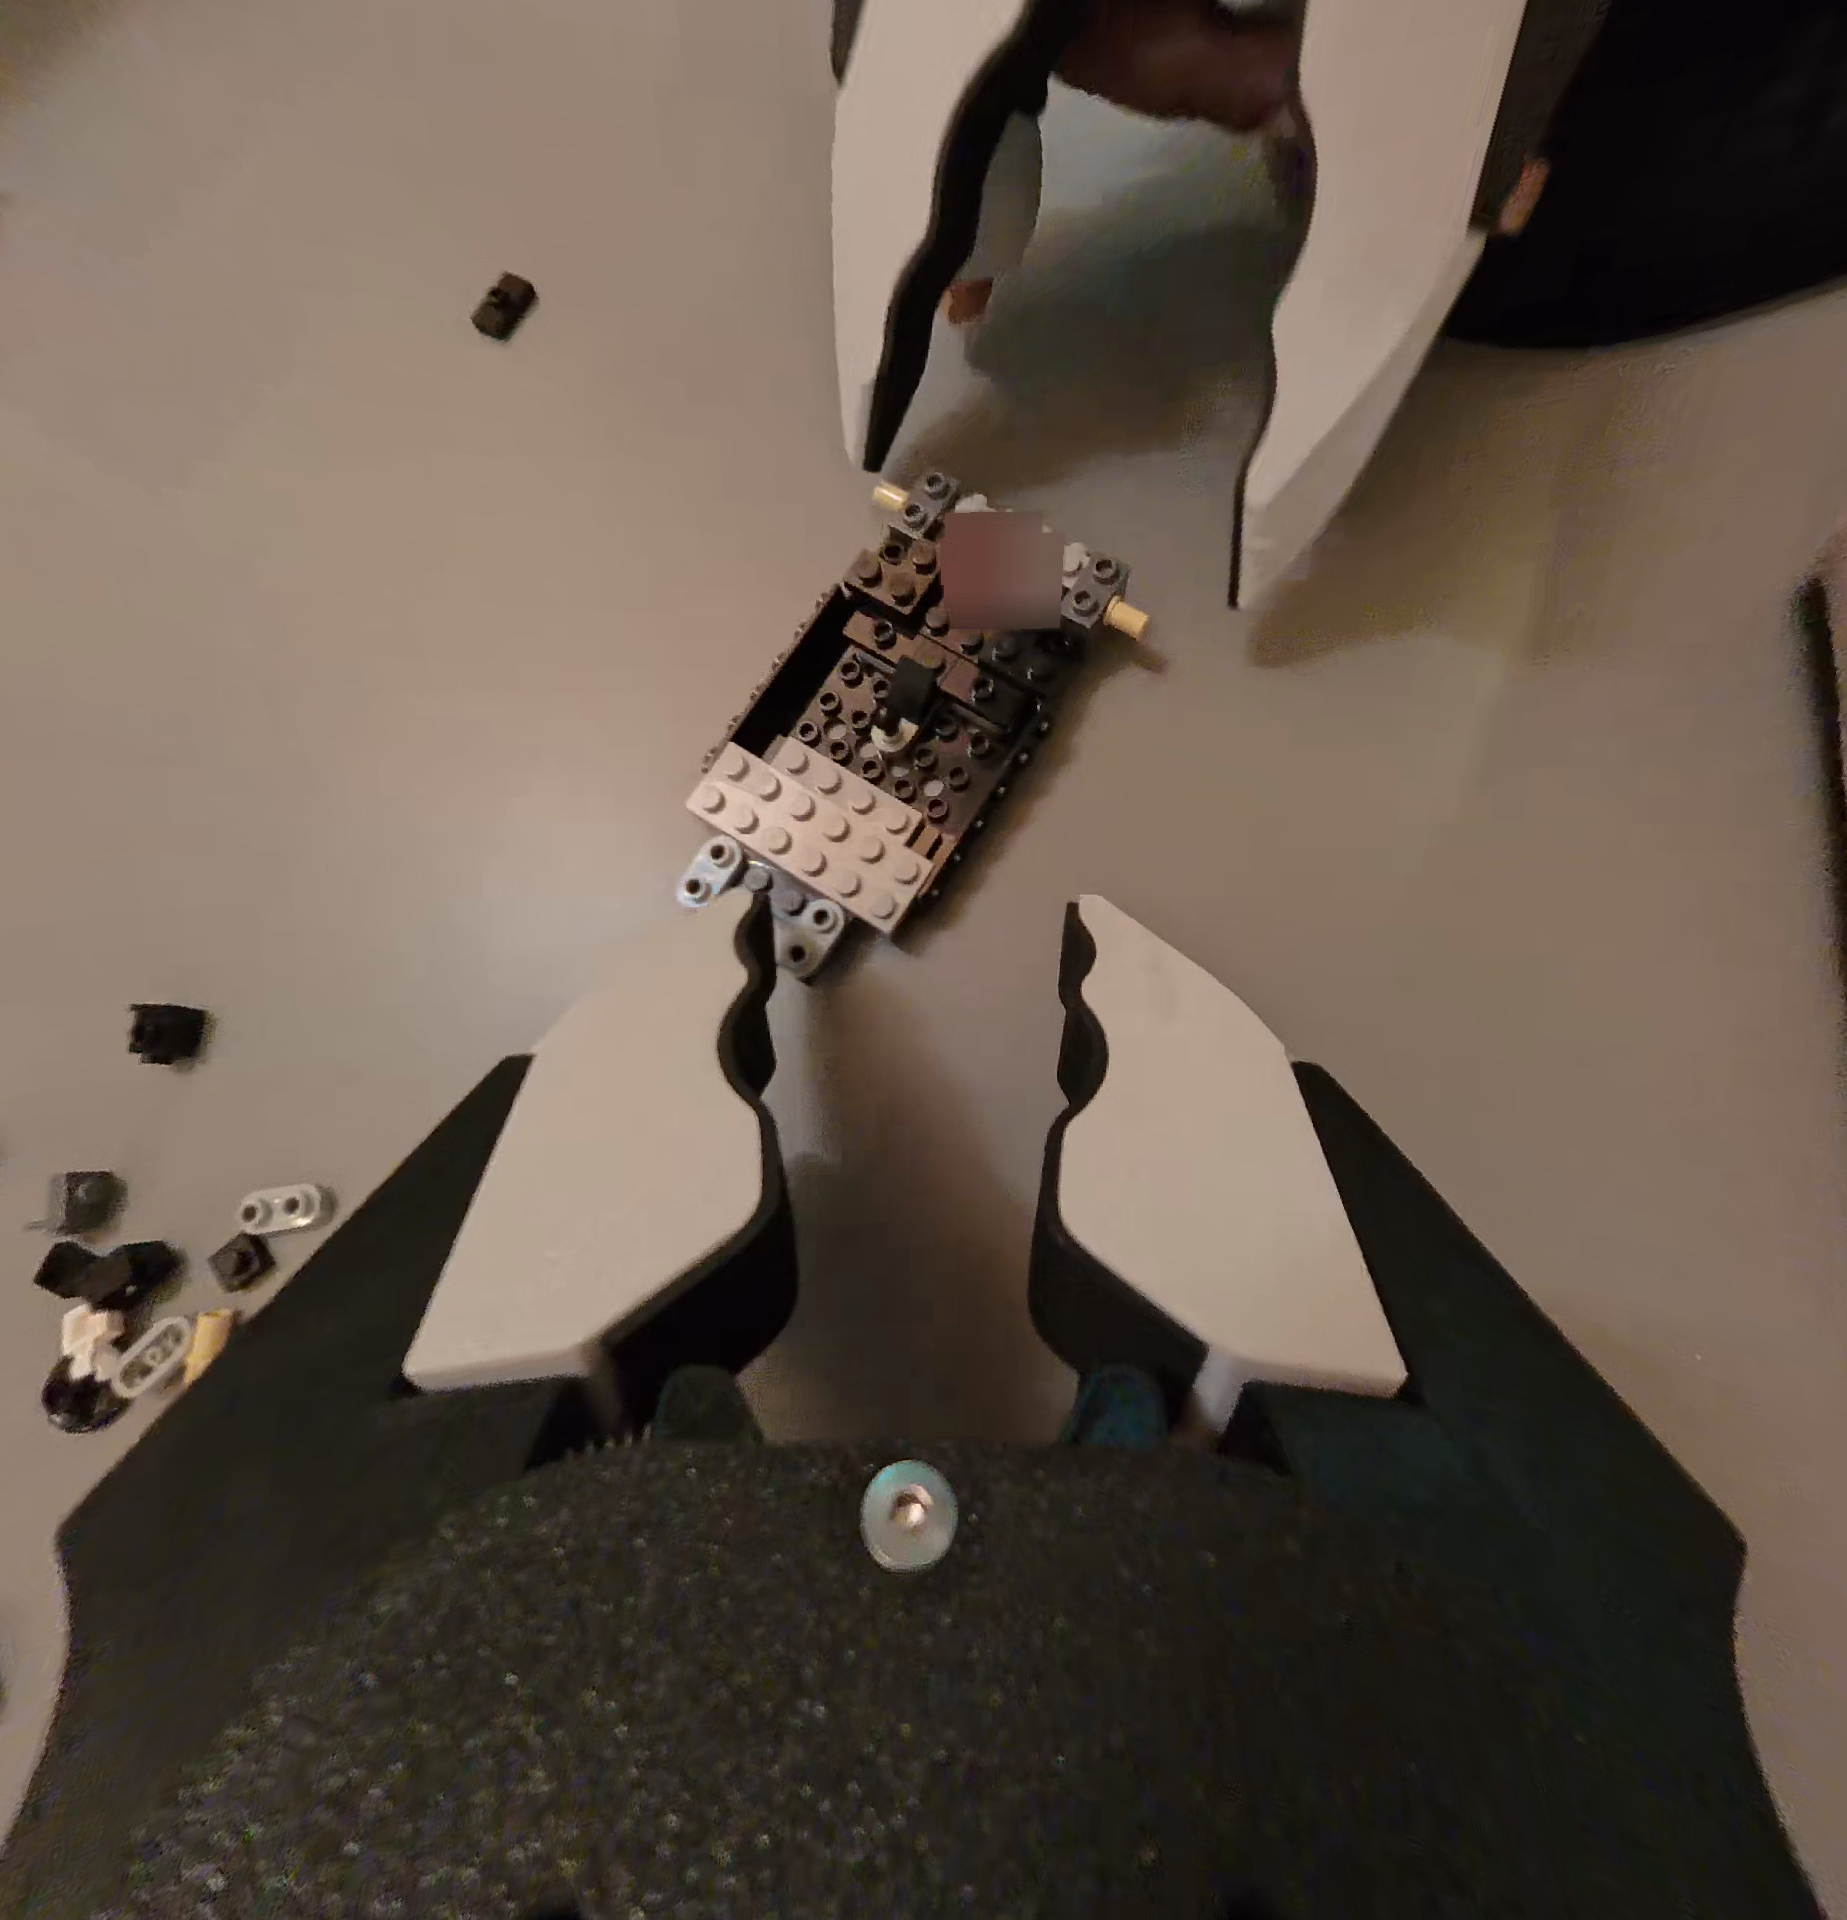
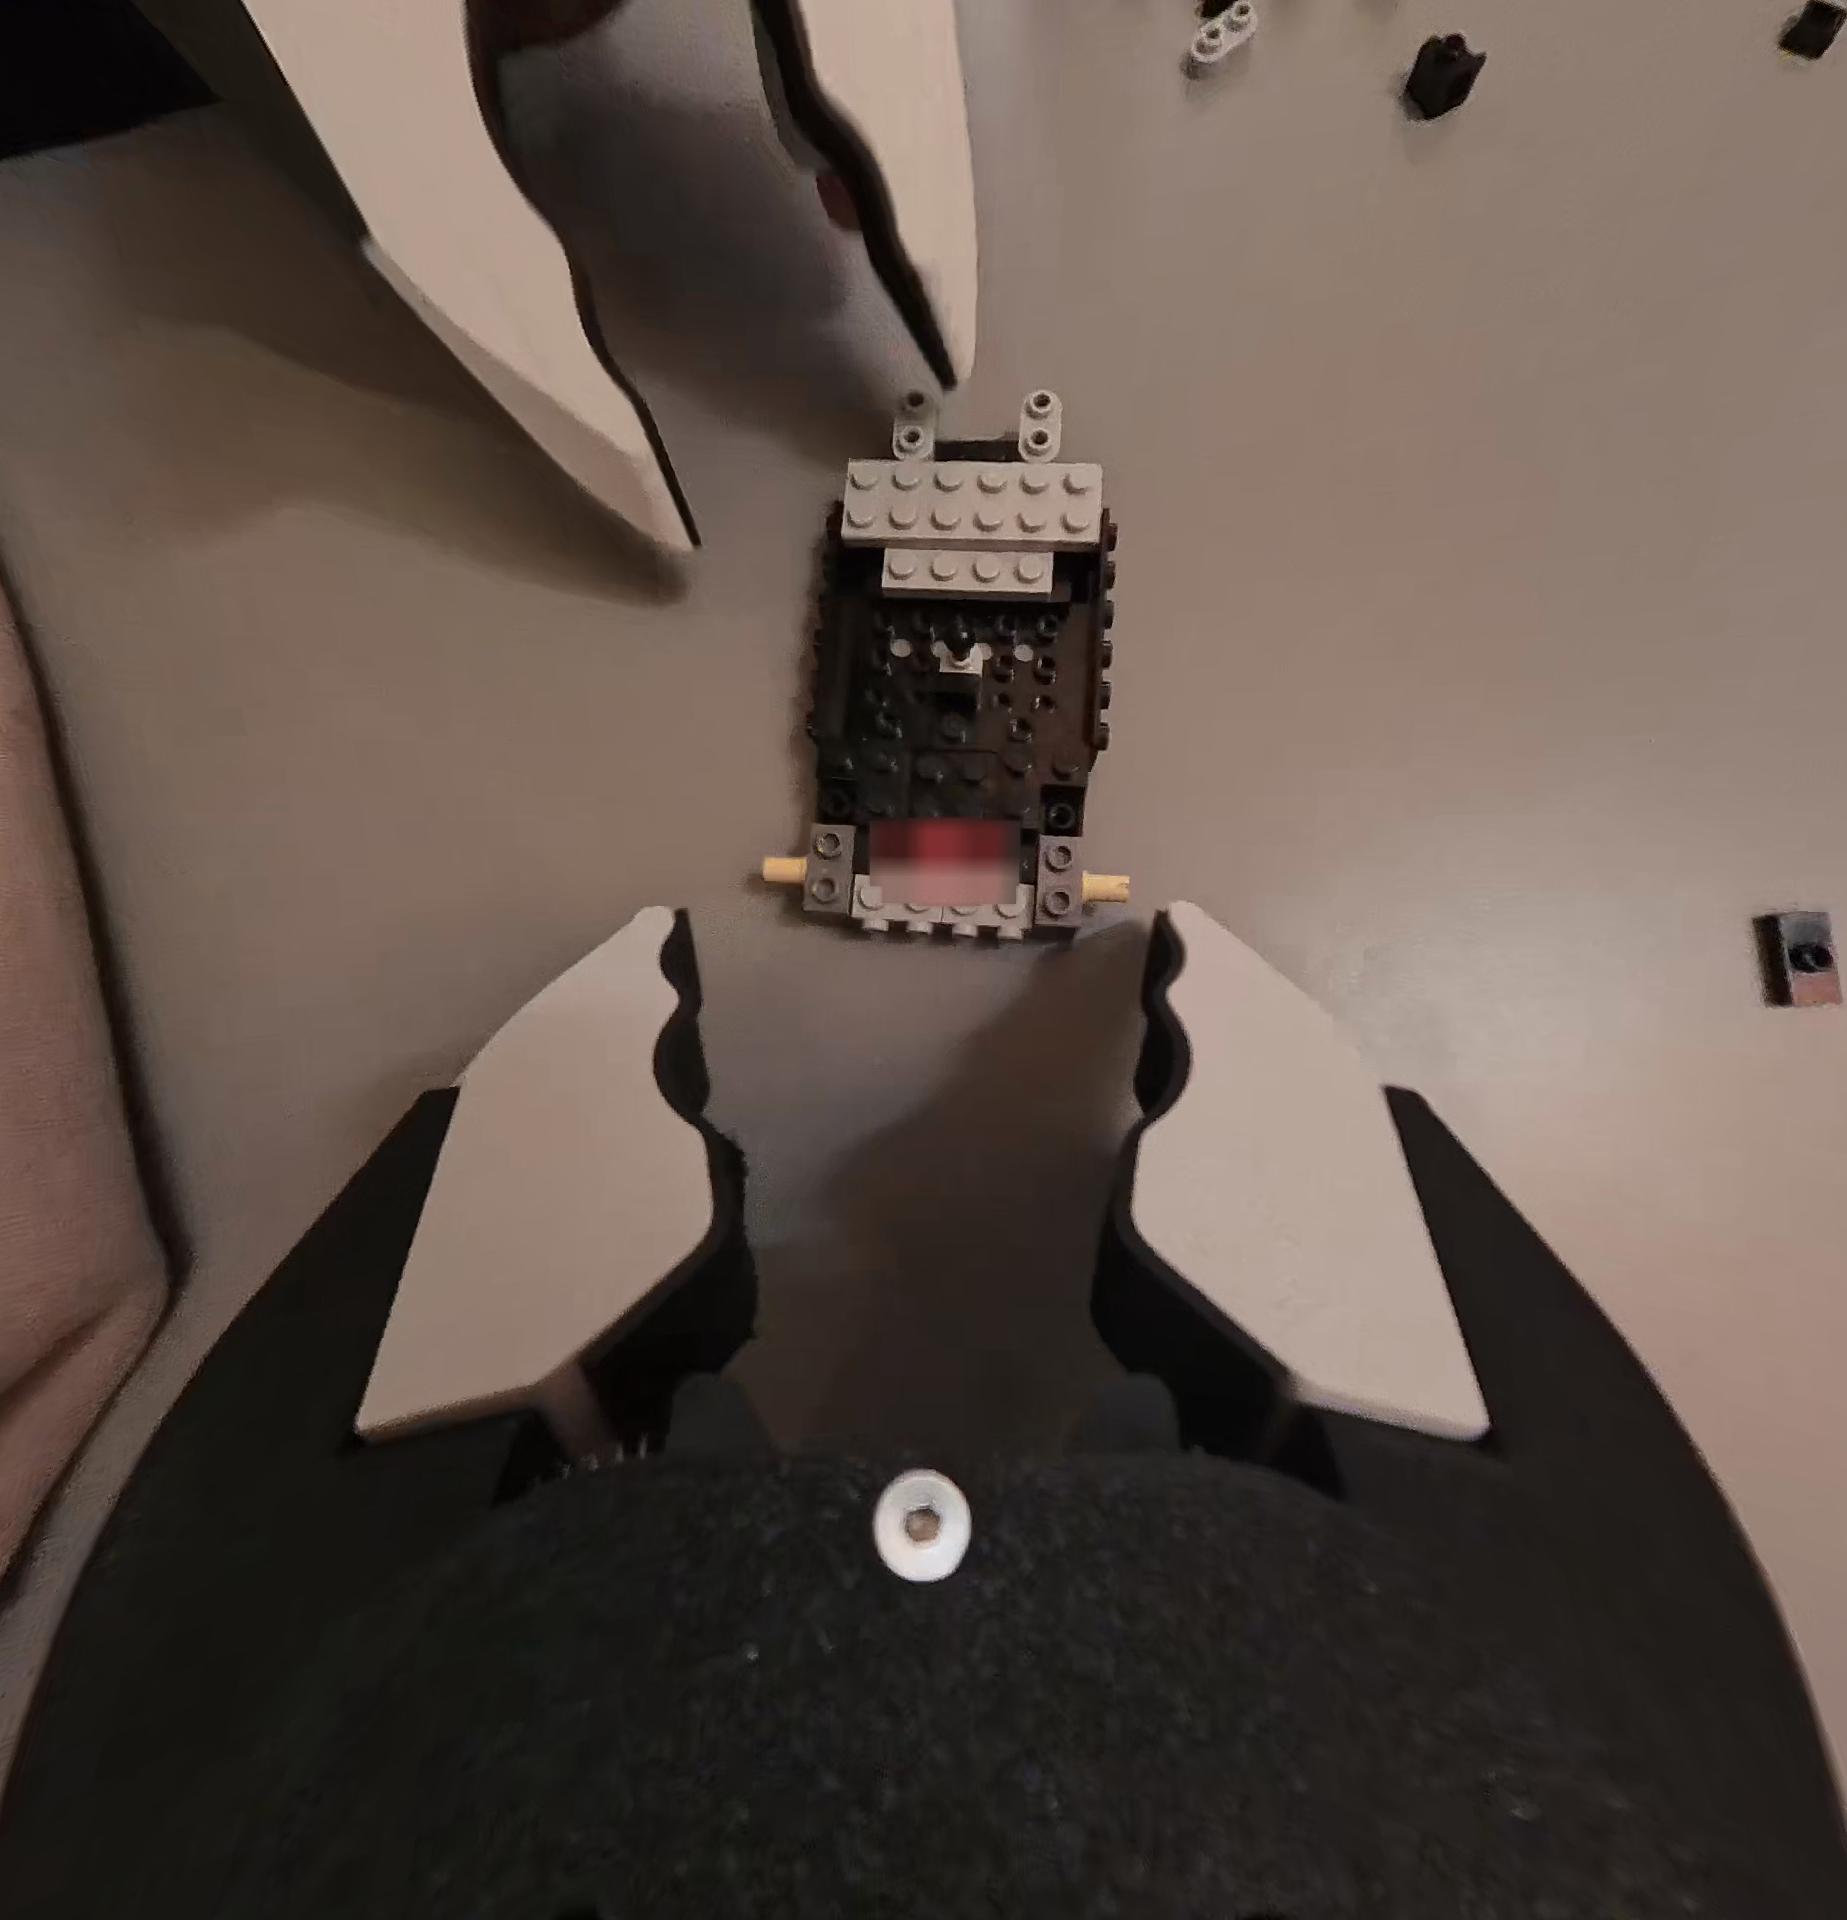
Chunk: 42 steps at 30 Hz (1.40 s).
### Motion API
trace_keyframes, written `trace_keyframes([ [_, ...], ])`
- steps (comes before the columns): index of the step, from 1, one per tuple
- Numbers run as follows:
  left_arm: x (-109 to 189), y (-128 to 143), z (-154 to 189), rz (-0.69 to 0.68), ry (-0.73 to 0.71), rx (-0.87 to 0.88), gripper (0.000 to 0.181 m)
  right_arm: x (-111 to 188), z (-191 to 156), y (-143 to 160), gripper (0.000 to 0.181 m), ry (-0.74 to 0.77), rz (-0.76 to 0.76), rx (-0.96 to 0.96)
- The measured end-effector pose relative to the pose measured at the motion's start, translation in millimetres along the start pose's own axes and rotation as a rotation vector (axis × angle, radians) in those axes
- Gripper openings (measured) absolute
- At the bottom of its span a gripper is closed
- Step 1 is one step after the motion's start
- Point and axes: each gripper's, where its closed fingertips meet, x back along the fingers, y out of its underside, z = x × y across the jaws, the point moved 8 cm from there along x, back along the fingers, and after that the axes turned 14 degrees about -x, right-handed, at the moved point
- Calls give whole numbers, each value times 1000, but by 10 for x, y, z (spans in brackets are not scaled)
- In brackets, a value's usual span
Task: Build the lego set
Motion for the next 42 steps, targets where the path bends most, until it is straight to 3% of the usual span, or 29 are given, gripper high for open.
trace_keyframes([
  [4, 39, 35, -146, 15, -49, 7, 58, -103, 13, -25, 90, 33, 16, -2],
  [8, -42, 109, -195, -18, -40, -50, 68, -118, 1, -43, 69, 46, 15, 40],
  [16, -160, 84, -136, 33, 69, -77, 85, -78, 27, -11, 68, -46, 74, 110],
  [27, -255, -23, -34, 57, 135, -105, 82, -3, -25, -19, 68, -193, 184, 104],
  [31, -270, -78, 26, 57, 170, -140, 66, 17, -51, -40, 68, -213, 215, 108],
  [39, -180, -159, 66, -16, 132, -166, 61, 15, -79, -12, 68, -232, 208, 127],
  [42, -112, -200, 100, -71, 102, -226, 61, 53, -93, -48, 68, -304, 202, 72],
])
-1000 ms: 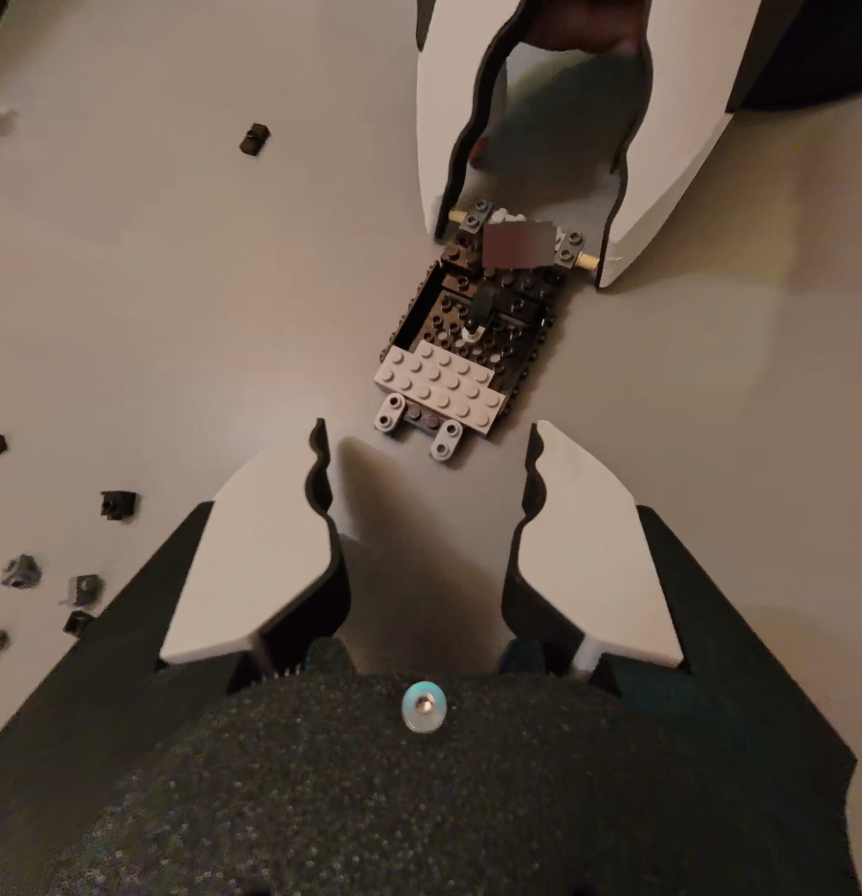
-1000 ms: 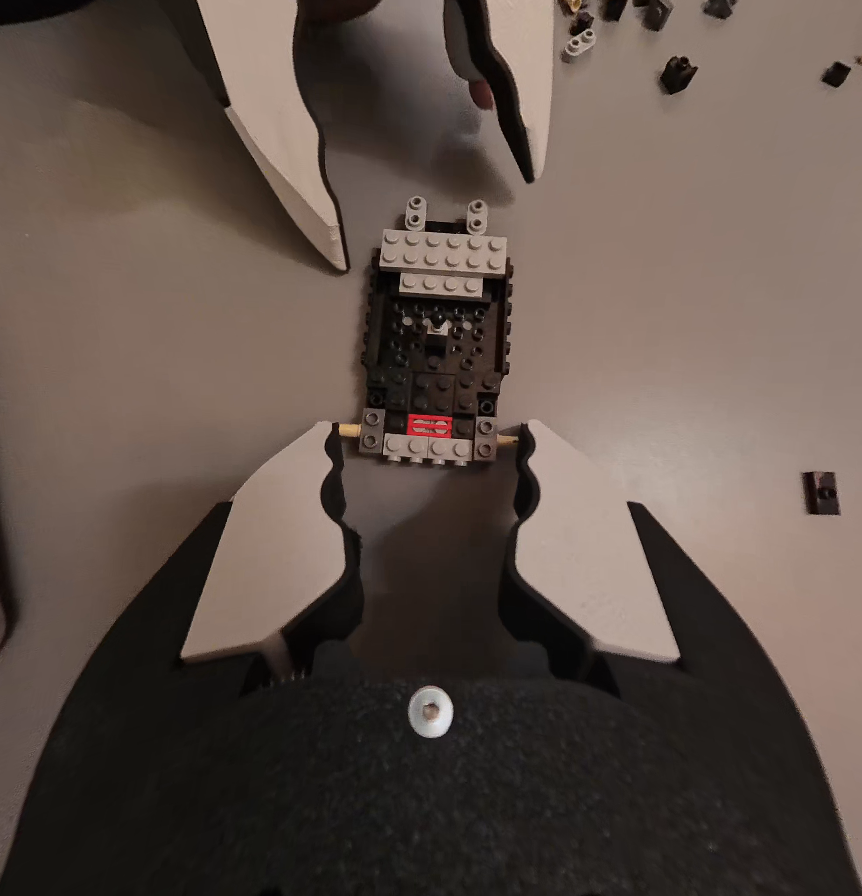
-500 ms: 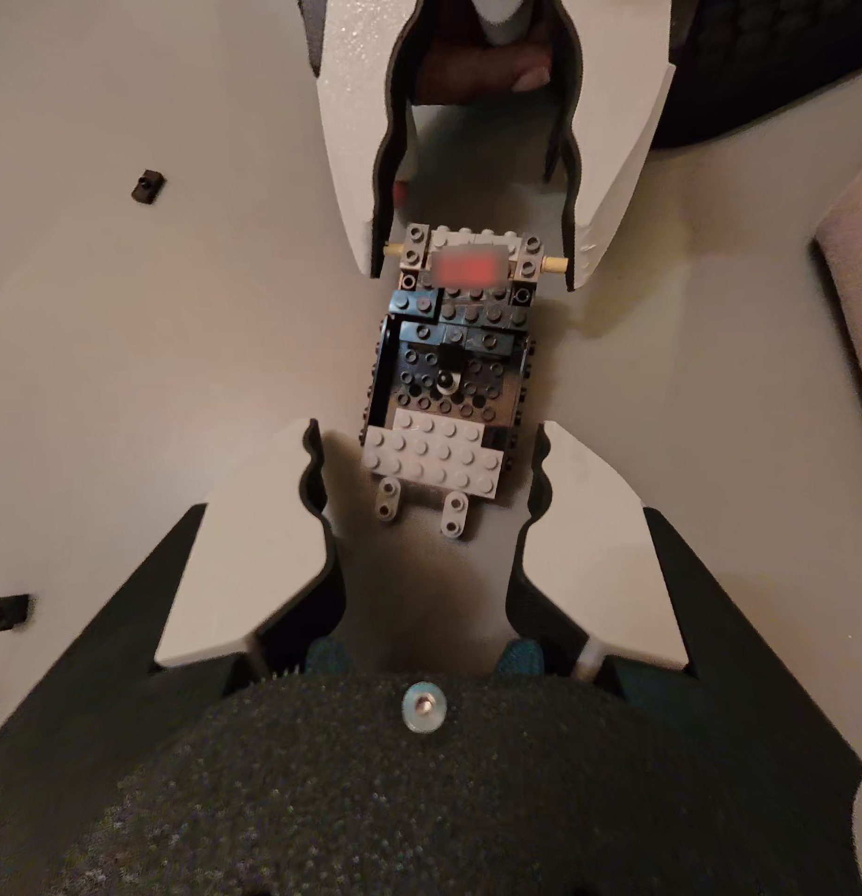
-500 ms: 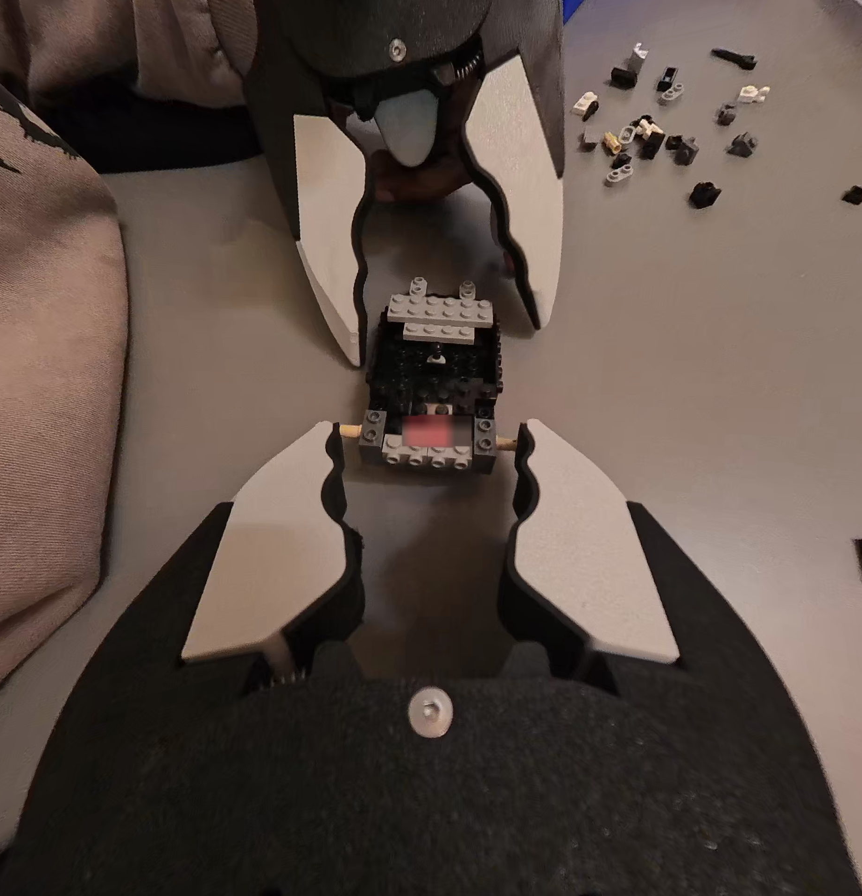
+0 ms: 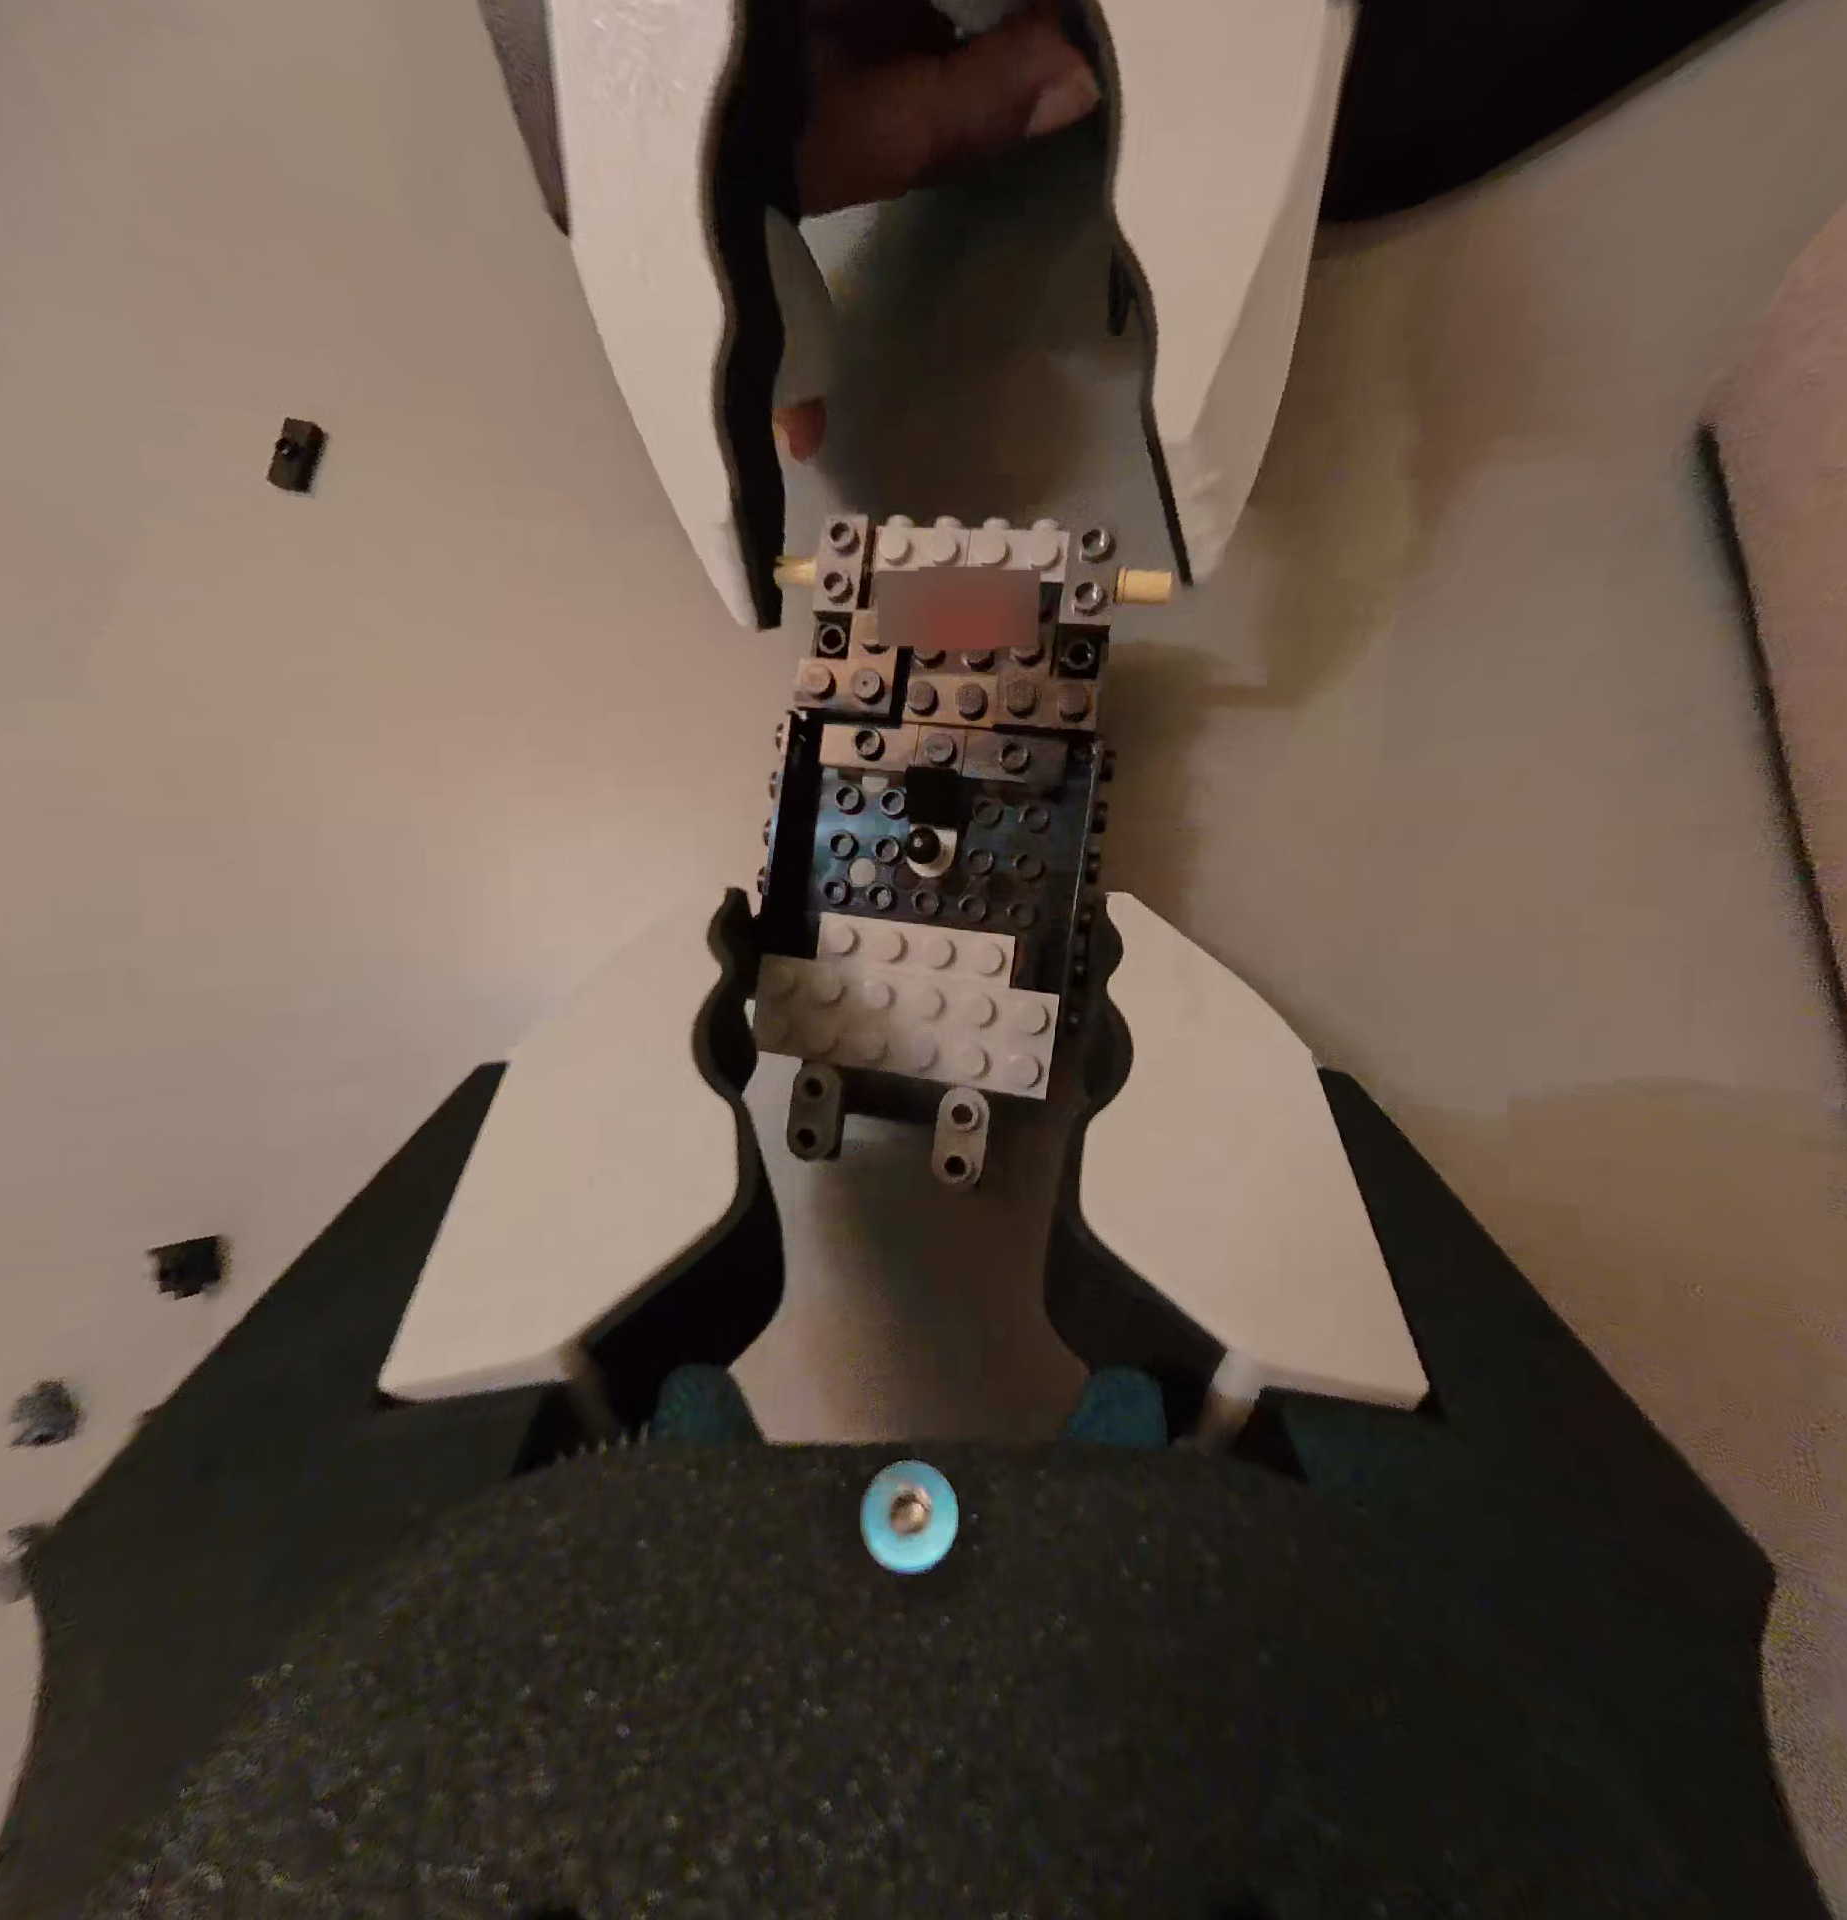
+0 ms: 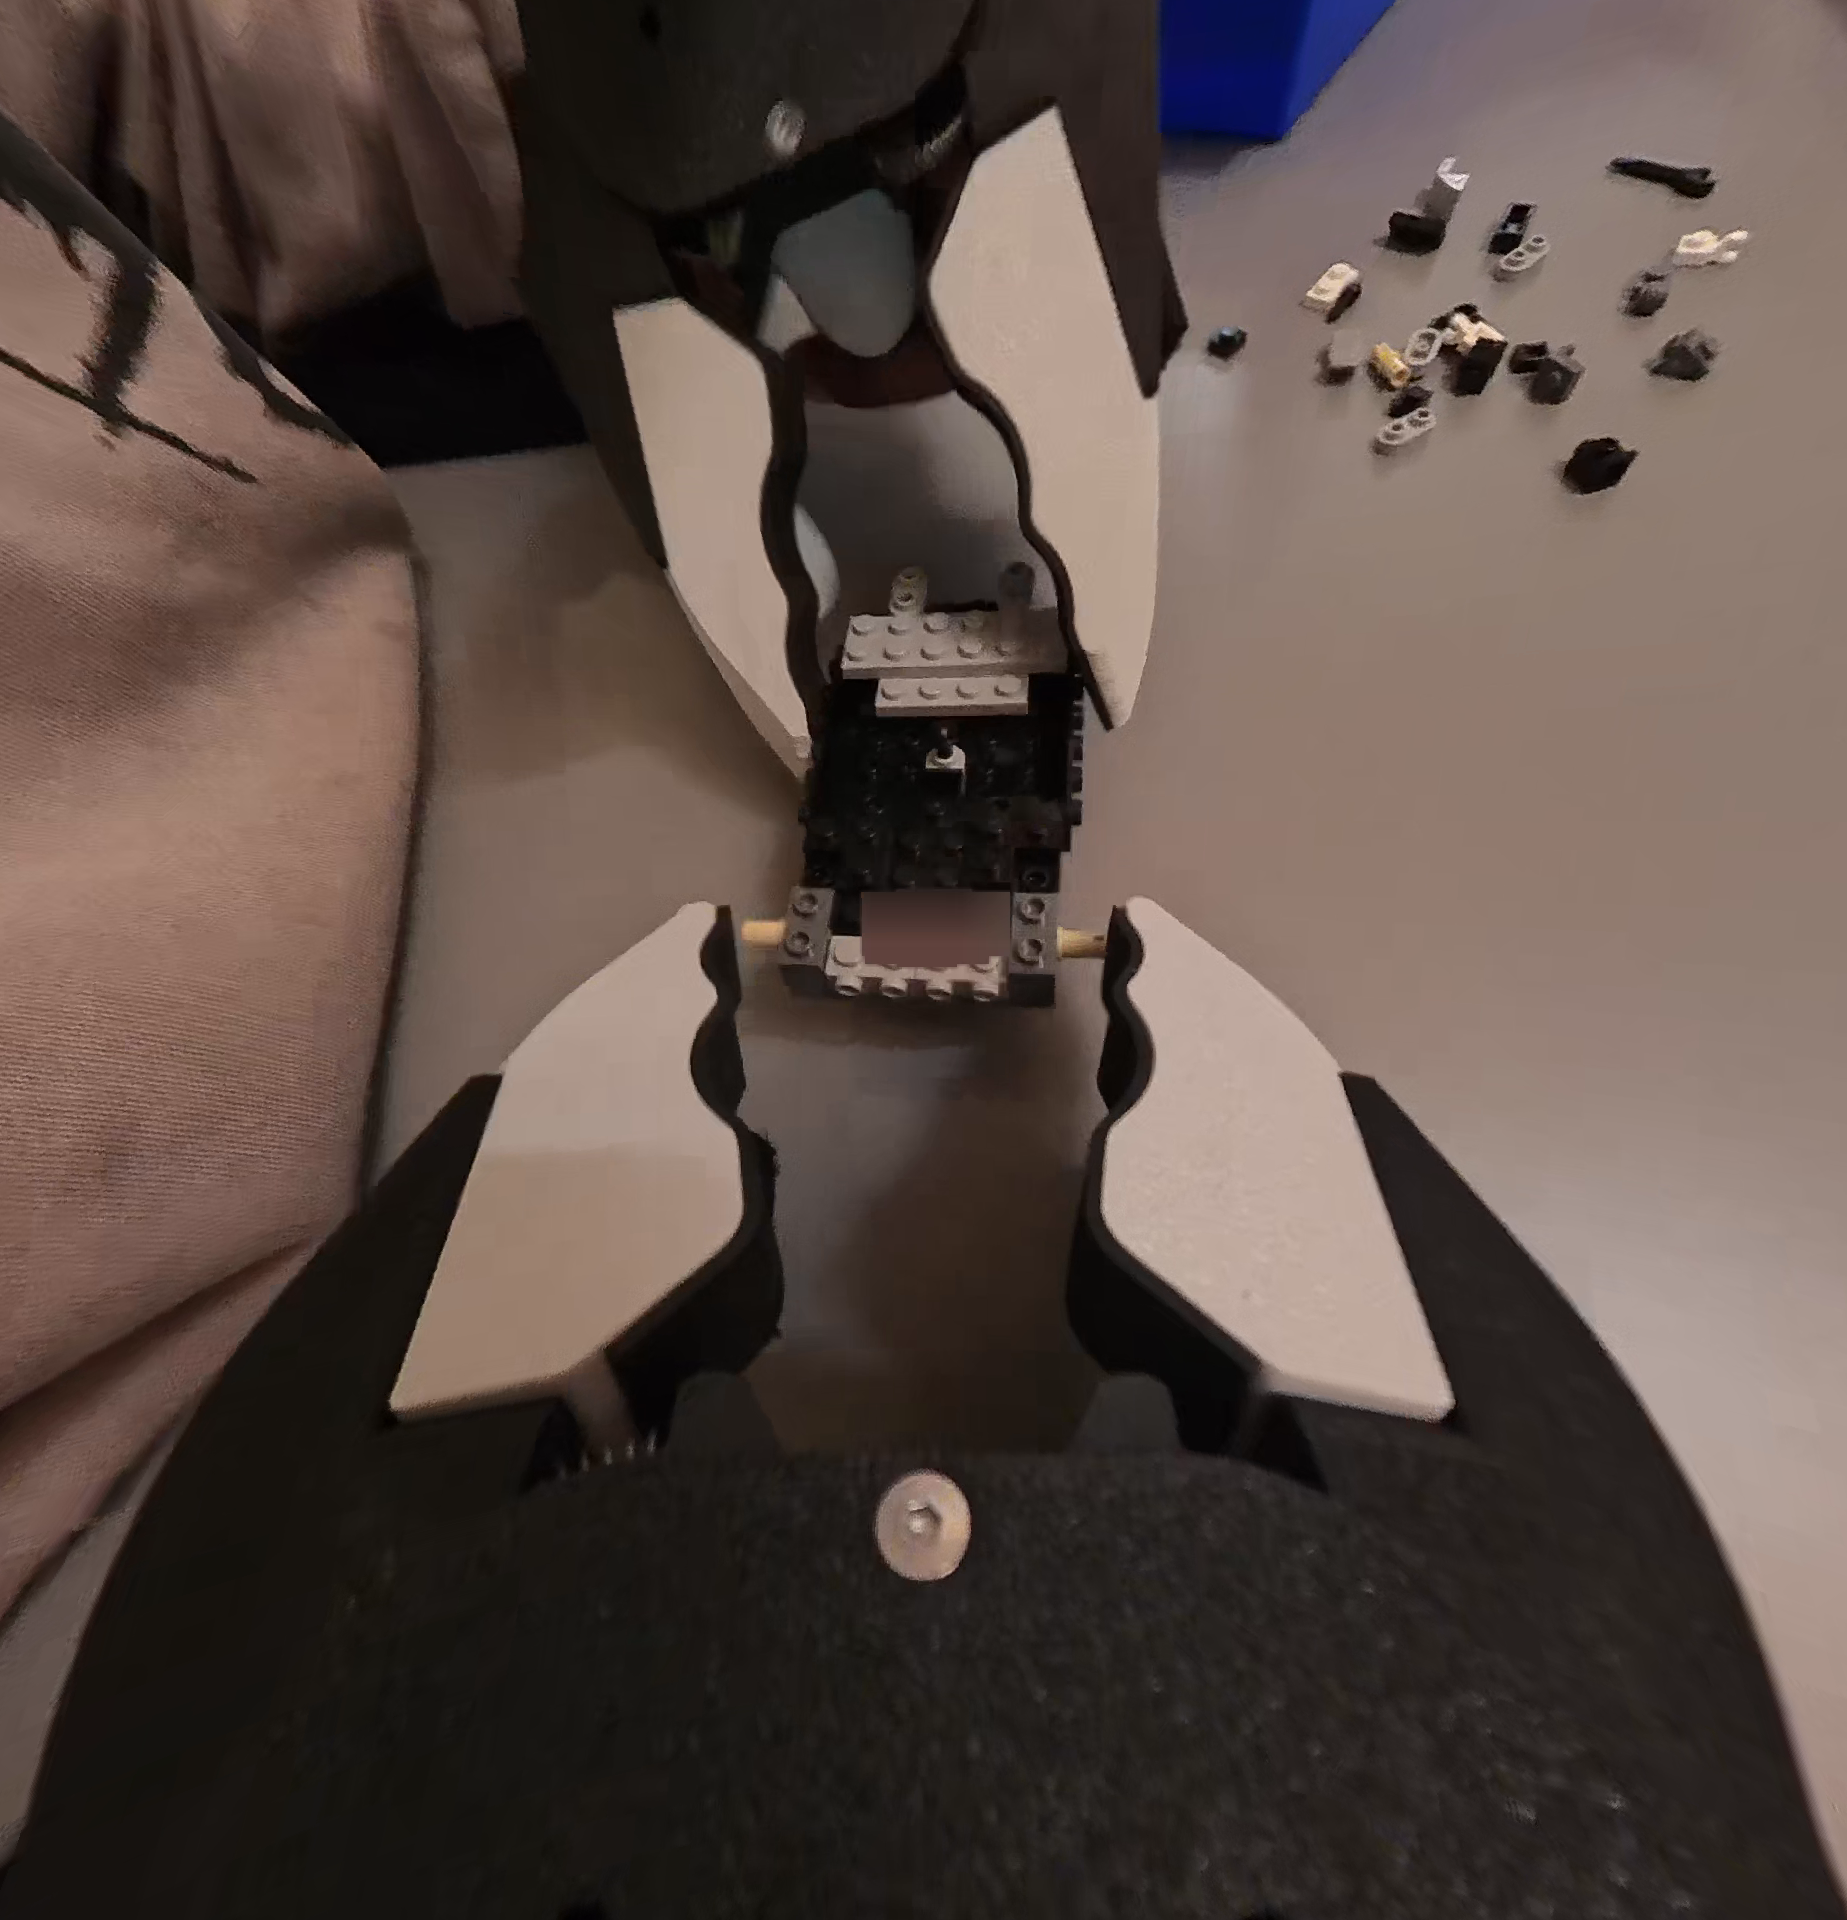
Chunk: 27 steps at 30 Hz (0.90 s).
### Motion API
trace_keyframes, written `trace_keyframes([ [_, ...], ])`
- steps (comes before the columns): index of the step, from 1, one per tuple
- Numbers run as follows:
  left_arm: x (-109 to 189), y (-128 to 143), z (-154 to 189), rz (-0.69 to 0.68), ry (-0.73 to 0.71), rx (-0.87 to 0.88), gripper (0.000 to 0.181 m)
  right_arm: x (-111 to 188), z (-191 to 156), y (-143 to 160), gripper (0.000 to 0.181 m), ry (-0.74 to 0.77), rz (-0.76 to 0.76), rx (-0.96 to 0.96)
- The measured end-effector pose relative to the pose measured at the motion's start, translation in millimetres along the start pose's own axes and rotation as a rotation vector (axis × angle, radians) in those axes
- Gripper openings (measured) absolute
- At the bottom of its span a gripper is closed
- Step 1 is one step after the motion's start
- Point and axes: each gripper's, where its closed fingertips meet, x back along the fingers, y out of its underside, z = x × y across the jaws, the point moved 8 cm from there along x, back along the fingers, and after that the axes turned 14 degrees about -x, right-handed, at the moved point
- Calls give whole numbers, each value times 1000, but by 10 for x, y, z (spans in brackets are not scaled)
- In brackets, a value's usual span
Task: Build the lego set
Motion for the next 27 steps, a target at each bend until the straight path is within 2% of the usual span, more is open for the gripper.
trace_keyframes([
  [3, 48, -55, 65, -1, 9, -27, 61, 111, 32, -103, 73, -120, 5, -119],
  [7, 104, -123, 151, 8, 33, -89, 62, 201, 144, -235, 57, -232, -86, -208],
  [11, 161, -224, 215, 16, 41, -147, 61, 57, 176, -297, 46, -443, -258, -411],
  [15, 217, -297, 274, 15, 33, -188, 61, -139, 78, -230, 32, -643, -384, -622],
  [19, 259, -302, 322, 19, 47, -203, 61, -234, 3, -210, 24, -664, -446, -630],
  [27, 291, -302, 334, 35, 33, -221, 61, -261, 5, -195, 19, -662, -452, -638],
])
